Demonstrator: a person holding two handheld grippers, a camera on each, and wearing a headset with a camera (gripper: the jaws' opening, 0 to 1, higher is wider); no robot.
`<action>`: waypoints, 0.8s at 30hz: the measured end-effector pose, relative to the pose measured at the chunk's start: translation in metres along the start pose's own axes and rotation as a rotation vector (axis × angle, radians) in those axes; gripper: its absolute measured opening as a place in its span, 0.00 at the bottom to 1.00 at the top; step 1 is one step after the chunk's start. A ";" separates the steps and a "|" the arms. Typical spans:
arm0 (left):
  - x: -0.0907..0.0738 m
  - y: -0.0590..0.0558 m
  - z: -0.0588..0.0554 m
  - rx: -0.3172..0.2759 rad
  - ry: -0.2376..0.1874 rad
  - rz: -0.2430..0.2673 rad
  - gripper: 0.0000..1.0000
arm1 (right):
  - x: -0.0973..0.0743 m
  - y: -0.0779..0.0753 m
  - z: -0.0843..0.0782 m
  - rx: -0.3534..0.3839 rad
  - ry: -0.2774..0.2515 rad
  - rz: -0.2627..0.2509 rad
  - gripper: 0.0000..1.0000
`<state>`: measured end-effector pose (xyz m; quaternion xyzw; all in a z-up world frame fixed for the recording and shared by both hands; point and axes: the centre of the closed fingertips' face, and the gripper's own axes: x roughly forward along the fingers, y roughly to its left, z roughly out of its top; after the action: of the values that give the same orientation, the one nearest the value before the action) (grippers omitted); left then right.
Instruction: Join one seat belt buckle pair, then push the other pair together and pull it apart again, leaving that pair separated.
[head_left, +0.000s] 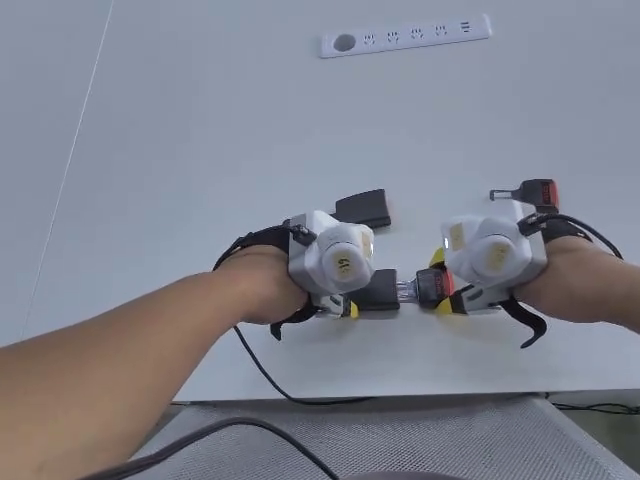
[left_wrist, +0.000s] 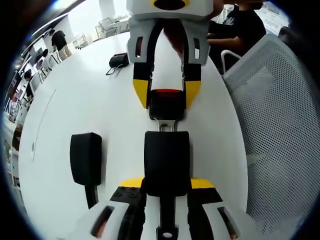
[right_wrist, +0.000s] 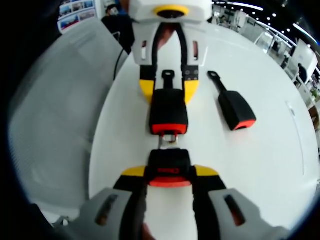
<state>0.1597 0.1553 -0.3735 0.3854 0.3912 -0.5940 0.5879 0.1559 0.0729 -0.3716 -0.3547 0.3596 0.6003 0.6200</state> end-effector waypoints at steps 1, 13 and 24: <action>0.000 0.000 0.000 -0.001 0.001 0.000 0.33 | 0.000 0.000 0.000 0.000 0.003 0.000 0.34; 0.000 0.001 0.000 -0.003 0.002 0.002 0.32 | -0.001 -0.001 0.001 0.008 0.000 -0.001 0.34; 0.001 0.001 0.000 -0.005 0.009 0.004 0.32 | -0.002 0.000 0.001 0.017 -0.008 -0.012 0.34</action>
<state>0.1606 0.1547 -0.3743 0.3874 0.3945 -0.5903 0.5881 0.1561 0.0730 -0.3697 -0.3491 0.3599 0.5951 0.6280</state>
